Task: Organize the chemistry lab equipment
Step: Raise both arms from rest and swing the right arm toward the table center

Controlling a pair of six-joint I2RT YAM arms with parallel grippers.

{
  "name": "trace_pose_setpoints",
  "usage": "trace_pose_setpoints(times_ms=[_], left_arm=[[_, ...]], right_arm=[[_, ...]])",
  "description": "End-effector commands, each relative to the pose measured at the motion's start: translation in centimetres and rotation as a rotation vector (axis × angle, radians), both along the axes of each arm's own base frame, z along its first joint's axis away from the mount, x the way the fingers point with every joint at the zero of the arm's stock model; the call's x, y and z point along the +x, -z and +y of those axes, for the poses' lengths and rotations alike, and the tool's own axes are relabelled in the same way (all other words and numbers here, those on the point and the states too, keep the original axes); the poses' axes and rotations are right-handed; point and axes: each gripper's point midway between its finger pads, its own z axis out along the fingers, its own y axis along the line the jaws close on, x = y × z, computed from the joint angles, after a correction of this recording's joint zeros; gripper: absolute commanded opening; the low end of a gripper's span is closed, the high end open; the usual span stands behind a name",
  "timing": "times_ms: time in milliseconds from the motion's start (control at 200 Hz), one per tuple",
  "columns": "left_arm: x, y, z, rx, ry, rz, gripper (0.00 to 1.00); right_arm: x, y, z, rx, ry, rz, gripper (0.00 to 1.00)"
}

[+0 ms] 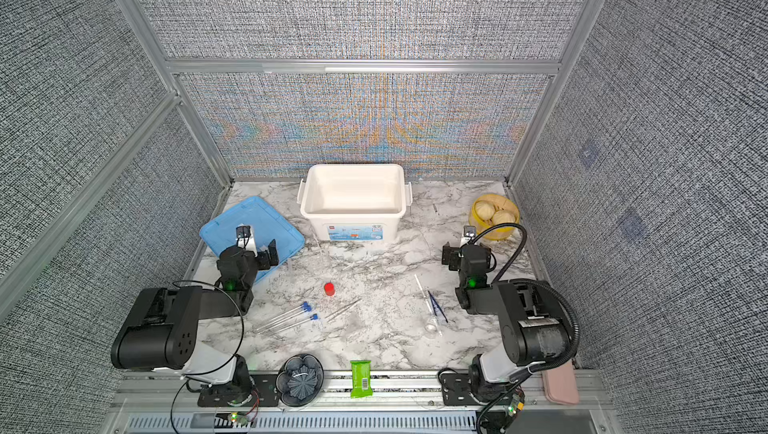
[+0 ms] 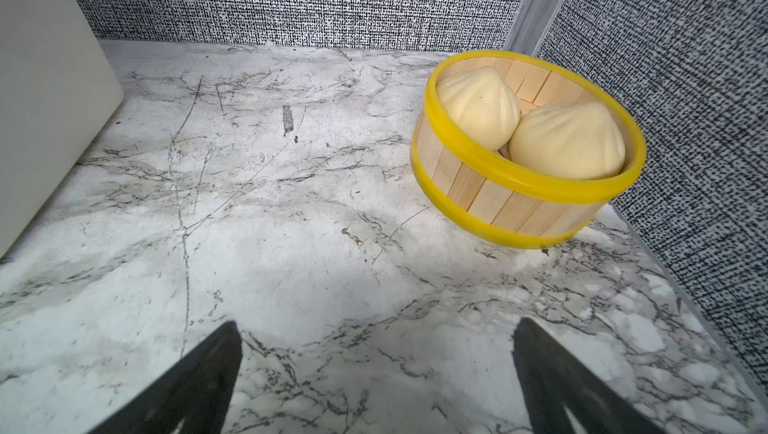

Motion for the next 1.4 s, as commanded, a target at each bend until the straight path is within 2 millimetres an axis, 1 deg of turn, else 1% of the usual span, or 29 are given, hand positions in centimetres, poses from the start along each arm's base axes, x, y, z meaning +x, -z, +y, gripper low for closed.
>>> trace_pose_setpoints(times_ms=[0,1075,1135,1220,1271,1316,1396], left_arm=[[0.2,-0.6,0.2,-0.003,-0.011,-0.024,0.99],[0.1,-0.6,0.2,-0.005,-0.011,-0.024,0.99],[0.0,-1.0,0.3,0.001,-0.019,-0.039,0.99],[-0.6,-3.0,0.1,0.002,-0.009,-0.044,0.99],[-0.9,-4.5,-0.4,0.000,0.016,-0.004,0.99],[-1.3,-5.9,-0.4,-0.029,0.003,0.035,0.99],[-2.5,-8.0,0.0,-0.108,-0.054,0.074,0.99]], right_arm=[[0.2,-0.5,0.0,0.002,0.000,-0.022,0.99],[0.2,-0.6,0.1,0.002,0.000,-0.025,0.99],[0.1,-0.6,0.0,0.002,0.001,-0.027,0.99],[-0.2,-1.7,-0.1,-0.005,0.012,-0.030,0.99],[-0.3,-2.8,-0.5,-0.015,0.038,-0.032,0.99],[-0.5,-3.6,-1.0,-0.024,0.073,-0.007,0.99],[-0.4,-6.2,-1.7,-0.008,0.130,-0.006,0.99]])
